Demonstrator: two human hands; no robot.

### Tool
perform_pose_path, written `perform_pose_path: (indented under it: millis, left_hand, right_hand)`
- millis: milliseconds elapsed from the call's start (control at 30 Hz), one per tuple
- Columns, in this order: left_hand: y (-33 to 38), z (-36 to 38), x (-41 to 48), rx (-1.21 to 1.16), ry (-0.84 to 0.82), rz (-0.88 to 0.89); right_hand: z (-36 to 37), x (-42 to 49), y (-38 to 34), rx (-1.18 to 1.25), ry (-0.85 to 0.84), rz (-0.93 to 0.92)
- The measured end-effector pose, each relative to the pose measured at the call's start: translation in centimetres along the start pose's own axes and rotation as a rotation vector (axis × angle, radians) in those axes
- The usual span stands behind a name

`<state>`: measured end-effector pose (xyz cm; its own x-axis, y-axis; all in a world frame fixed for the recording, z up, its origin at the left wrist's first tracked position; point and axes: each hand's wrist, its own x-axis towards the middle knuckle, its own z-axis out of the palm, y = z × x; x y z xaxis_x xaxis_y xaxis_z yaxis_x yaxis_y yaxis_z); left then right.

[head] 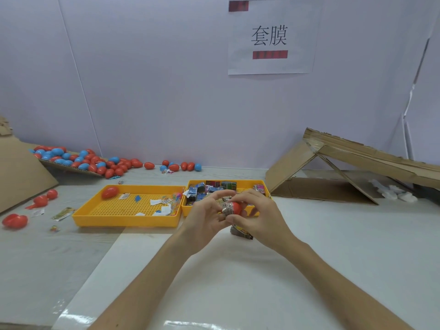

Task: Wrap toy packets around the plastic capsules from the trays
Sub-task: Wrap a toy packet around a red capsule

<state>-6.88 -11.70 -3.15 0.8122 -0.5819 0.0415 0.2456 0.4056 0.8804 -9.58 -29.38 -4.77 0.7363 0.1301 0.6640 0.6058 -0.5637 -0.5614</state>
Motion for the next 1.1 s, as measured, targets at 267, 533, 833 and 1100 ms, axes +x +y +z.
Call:
perform_pose_path:
  millis: [267,533,833,1100]
  left_hand:
    - [-0.16,0.02,0.22,-0.016,0.004,0.007]
    - [-0.22,0.09,0.26,-0.03,0.005,0.03]
    - [-0.47,-0.04,0.21,0.04,0.027,0.011]
    - [-0.55,-0.06,0.22,0.066,0.042,0.004]
  right_hand:
    - [0.07,-0.06,-0.29,0.023,-0.013,0.02]
    - [-0.04,-0.07,-0.32,0.066,-0.023,0.045]
    - [-0.28,-0.05,-0.2,0.03,-0.048,0.03]
    - [-0.31,-0.05,-0.29,0.017,-0.054,0.018]
